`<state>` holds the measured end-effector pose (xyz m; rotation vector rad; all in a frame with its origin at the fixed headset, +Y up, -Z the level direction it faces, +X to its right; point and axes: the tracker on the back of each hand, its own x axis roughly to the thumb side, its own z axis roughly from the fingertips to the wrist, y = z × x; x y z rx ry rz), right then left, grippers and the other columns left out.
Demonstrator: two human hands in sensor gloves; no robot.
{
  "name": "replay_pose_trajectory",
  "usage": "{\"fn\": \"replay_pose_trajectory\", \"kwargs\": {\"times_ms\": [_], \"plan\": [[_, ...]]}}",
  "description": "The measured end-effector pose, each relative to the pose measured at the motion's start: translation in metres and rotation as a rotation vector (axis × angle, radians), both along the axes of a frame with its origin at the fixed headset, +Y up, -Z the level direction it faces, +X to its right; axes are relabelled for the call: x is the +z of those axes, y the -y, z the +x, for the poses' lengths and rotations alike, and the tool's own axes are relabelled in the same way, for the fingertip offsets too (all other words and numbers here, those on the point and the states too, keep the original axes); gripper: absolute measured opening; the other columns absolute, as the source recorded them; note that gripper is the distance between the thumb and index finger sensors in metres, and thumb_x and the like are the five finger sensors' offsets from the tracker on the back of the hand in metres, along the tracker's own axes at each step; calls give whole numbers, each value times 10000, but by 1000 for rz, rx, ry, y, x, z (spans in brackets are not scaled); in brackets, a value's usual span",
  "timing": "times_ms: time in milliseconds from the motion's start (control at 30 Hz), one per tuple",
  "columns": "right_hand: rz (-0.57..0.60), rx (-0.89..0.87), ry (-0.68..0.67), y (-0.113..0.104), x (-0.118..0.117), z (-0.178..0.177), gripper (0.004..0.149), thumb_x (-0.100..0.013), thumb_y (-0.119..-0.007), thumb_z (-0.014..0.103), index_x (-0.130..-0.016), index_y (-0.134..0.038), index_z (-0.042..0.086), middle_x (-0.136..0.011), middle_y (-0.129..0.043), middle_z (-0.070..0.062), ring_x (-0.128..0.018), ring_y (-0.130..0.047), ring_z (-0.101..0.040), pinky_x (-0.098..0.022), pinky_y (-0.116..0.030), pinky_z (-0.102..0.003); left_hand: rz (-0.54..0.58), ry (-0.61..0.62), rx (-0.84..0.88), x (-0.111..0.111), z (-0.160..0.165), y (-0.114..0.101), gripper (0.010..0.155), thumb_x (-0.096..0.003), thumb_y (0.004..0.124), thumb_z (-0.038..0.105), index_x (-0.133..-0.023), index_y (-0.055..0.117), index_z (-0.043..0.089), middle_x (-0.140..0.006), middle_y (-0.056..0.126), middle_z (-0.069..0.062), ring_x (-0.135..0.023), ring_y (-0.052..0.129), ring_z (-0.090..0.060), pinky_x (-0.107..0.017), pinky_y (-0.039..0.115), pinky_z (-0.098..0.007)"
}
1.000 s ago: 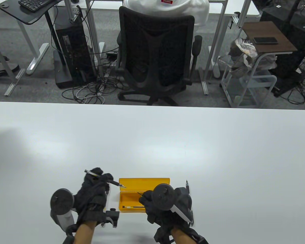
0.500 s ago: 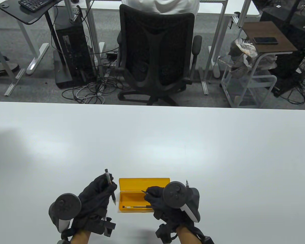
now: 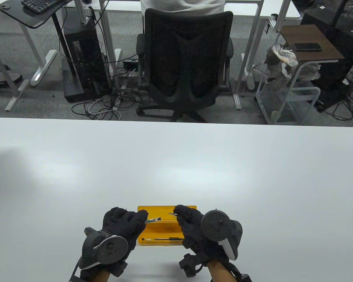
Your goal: Cap pen on the opposite end
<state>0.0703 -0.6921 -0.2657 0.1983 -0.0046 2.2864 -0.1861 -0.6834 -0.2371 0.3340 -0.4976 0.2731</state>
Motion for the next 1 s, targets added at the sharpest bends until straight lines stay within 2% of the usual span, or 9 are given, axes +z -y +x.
{"fn": "replay_pose_trajectory", "kwargs": {"times_ms": [133, 400, 667, 733, 800, 833, 1000], "plan": [[7, 54, -12, 5, 1, -8, 448, -434, -699, 283, -861, -832, 250, -716, -917, -71, -527, -965, -215, -429, -825, -438, -10, 6, 10, 0, -1, 1, 461, -526, 798, 281, -968, 805, 149, -815, 917, -146, -739, 784, -355, -695, 507, -647], [-3, -12, -35, 7, 3, -16, 452, -442, -692, 293, -874, -816, 245, -719, -909, -71, -520, -964, -212, -422, -825, -432, -8, 22, 18, 1, 2, -1, 460, -528, 790, 284, -968, 803, 151, -814, 916, -143, -741, 784, -352, -697, 507, -646], [-54, 3, -124, 9, 4, -19, 455, -447, -714, 289, -888, -808, 230, -740, -902, -85, -517, -969, -218, -420, -828, -435, -16, 64, -63, 4, 12, 2, 463, -518, 789, 287, -961, 809, 156, -807, 925, -133, -735, 797, -346, -699, 518, -639], [-53, 39, -116, 9, 5, -20, 454, -446, -727, 303, -882, -820, 218, -700, -934, -89, -466, -984, -215, -388, -836, -429, -18, 68, -68, 4, 13, 2, 462, -515, 792, 284, -954, 817, 144, -800, 931, -139, -727, 803, -350, -696, 521, -641], [-27, 139, -87, 7, 5, -21, 465, -440, -739, 360, -861, -842, 190, -481, -993, -32, -278, -992, -161, -276, -851, -392, -16, 74, -81, 5, 14, 2, 466, -513, 797, 285, -955, 817, 138, -789, 940, -140, -716, 813, -348, -693, 528, -642], [-19, 169, -99, 7, 5, -22, 470, -440, -739, 375, -852, -848, 177, -437, -994, -17, -238, -985, -143, -251, -854, -379, -20, 79, -83, 5, 16, 3, 464, -511, 801, 283, -949, 823, 135, -785, 943, -142, -712, 816, -349, -692, 528, -643], [8, 246, -147, 8, 7, -27, 470, -447, -718, 351, -851, -848, 149, -440, -994, -25, -242, -989, -149, -260, -856, -382, -28, 83, -107, 5, 18, 5, 458, -496, 814, 271, -930, 847, 126, -766, 973, -147, -696, 841, -354, -684, 542, -648]]}}
